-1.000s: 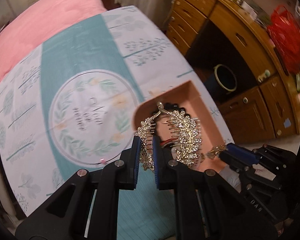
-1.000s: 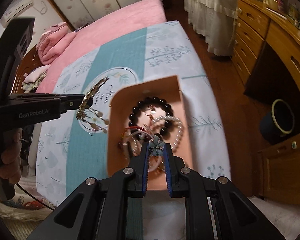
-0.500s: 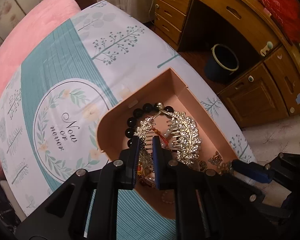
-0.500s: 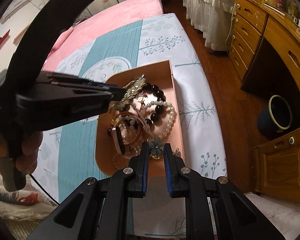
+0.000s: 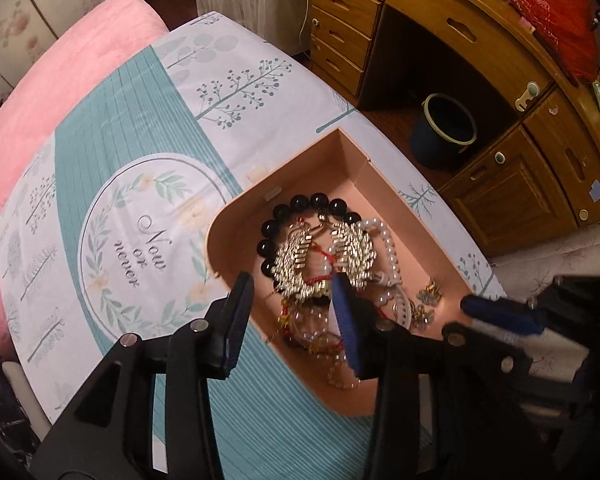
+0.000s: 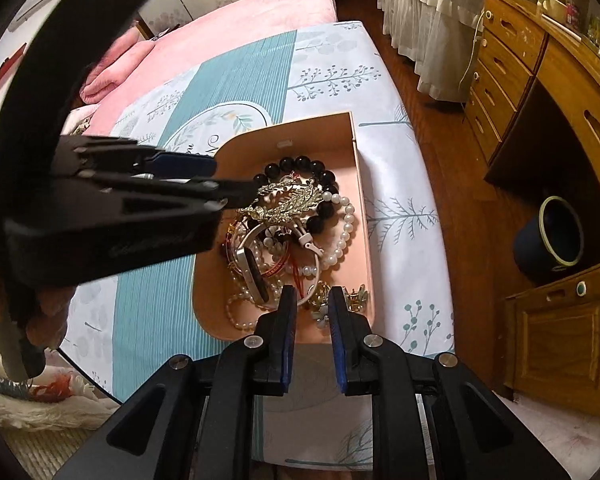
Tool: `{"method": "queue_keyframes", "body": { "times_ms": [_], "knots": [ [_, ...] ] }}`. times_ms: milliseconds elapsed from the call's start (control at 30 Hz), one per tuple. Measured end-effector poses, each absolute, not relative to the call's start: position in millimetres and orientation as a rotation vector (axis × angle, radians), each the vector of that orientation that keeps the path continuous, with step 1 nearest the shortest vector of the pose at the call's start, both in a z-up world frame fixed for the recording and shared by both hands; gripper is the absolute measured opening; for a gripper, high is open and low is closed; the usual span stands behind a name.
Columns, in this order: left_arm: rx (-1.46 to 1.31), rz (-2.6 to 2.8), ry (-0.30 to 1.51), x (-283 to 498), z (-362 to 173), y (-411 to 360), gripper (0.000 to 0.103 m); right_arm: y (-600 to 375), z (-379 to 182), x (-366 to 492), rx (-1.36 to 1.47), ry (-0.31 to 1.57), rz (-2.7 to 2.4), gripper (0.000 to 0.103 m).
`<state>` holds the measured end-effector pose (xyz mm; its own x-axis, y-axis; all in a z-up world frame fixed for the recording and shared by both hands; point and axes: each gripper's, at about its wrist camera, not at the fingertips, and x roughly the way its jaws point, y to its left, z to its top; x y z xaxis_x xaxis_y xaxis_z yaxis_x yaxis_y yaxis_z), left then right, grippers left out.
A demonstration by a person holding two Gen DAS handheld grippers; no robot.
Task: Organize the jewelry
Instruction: 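Withdraw both open tools from the box toward the pink-stone ring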
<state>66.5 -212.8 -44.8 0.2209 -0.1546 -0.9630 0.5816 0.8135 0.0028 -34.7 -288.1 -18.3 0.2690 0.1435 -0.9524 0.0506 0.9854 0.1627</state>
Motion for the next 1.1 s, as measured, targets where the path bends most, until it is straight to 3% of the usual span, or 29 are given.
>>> {"method": "queue_keyframes", "body": {
  "times_ms": [367,633,1100],
  "knots": [
    [0.314,-0.466,1.25,57,-33,-163,0.037,-276,-9,-30,0.129,1.285,0.106,0.016],
    [0.192,-0.302,1.249,48,-20,-80,0.037,-248,2,-25,0.119,1.247,0.186,0.016],
    [0.084,-0.166,1.342,15,-51,36,0.038,-157,4,-2,0.079,1.24,0.316,0.016]
  ]
}}
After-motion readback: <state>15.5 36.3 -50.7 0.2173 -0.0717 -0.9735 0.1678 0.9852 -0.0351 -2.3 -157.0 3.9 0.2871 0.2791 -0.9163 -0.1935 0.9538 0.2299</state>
